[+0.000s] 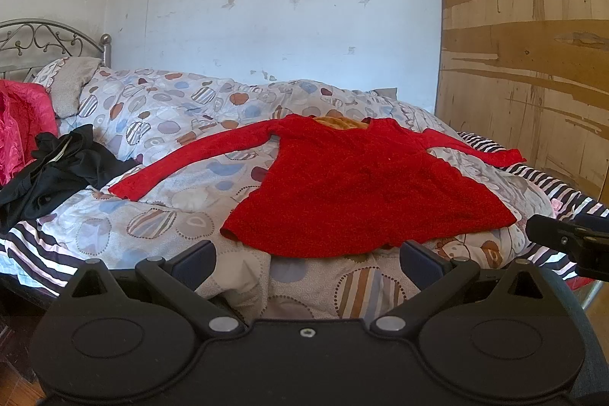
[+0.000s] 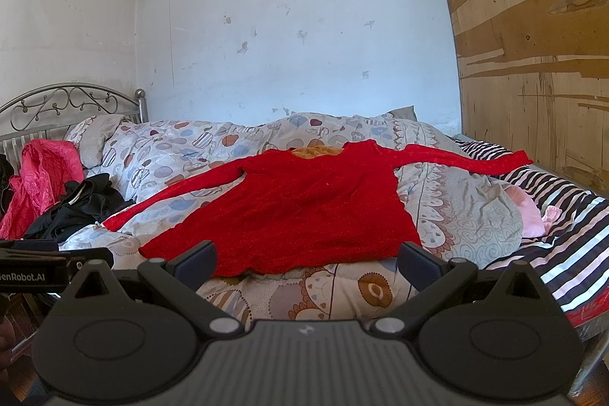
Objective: Fold small clothes
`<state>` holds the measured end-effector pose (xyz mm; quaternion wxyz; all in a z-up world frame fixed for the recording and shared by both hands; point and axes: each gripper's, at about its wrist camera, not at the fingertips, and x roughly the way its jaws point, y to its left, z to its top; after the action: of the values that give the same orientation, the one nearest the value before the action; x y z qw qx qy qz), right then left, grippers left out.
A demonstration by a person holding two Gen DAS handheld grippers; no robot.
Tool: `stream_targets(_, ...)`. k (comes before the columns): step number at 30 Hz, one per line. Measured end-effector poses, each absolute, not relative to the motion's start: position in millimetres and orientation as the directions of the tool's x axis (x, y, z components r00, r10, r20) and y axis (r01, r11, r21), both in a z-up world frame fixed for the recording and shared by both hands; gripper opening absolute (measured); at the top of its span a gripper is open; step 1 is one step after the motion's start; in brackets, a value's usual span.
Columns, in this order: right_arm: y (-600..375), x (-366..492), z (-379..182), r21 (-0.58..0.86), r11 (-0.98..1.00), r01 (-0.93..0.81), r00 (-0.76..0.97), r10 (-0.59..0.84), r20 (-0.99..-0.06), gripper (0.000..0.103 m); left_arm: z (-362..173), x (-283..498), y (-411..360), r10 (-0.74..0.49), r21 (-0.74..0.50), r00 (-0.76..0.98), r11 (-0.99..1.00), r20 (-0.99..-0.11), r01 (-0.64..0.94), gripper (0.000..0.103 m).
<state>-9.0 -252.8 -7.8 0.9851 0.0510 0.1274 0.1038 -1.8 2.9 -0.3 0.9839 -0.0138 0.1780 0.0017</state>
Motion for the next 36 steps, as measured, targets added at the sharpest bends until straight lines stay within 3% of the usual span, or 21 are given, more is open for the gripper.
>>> stream_targets(36, -252.4, -7.1, -8.7, 0.128, 0.973, -0.193, 0.945, 0.22, -0.243, 0.103, -2.4, -0.6, 3.0, -0.002, -0.027, 0.935, 1.0, -0.354, -0.008, 0.102)
